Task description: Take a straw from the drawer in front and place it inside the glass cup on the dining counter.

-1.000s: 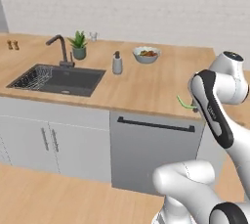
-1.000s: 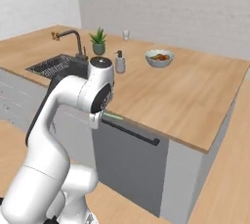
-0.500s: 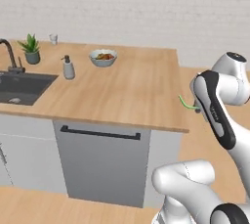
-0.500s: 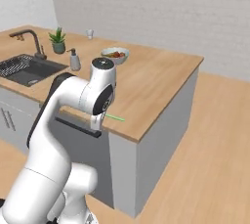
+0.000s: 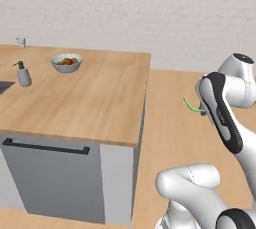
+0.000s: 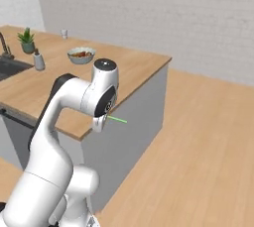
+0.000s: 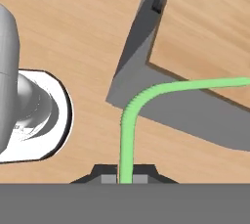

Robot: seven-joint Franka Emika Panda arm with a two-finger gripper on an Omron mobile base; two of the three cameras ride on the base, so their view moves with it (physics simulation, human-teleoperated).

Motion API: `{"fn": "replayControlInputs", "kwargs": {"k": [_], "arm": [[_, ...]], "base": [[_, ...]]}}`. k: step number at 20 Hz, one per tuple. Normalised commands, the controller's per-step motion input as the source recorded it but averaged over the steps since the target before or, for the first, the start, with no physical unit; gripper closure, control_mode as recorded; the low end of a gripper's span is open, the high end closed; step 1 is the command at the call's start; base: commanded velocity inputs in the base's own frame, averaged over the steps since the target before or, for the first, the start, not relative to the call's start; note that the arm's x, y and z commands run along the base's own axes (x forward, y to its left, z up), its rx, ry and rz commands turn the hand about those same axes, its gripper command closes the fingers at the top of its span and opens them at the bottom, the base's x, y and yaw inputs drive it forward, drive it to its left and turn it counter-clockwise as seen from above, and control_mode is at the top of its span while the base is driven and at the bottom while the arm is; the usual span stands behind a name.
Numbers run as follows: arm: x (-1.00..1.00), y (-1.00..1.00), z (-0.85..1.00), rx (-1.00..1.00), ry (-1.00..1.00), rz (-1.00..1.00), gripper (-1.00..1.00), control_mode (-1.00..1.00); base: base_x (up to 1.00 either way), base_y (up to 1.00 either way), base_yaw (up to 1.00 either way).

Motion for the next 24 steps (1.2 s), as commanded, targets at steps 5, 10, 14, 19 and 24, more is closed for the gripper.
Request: {"fn": "replayControlInputs", "kwargs": {"k": [5,10,14,19,24], "arm": [[0.00,0.00,0.00,0.00,0.00,0.00,1.00,1.00],[0.00,0.00,0.00,0.00,0.00,0.00,1.00,1.00],[0.00,0.00,0.00,0.00,0.00,0.00,1.00,1.00],[0.00,0.00,0.00,0.00,0.00,0.00,1.00,1.00],[0.00,0.00,0.00,0.00,0.00,0.00,1.00,1.00]], "base": [[0.57,-1.00,0.02],[0.69,-1.00,0.11],[0.71,-1.00,0.19],[0.72,-0.96,0.25],[0.80,-0.81,0.33]]}}
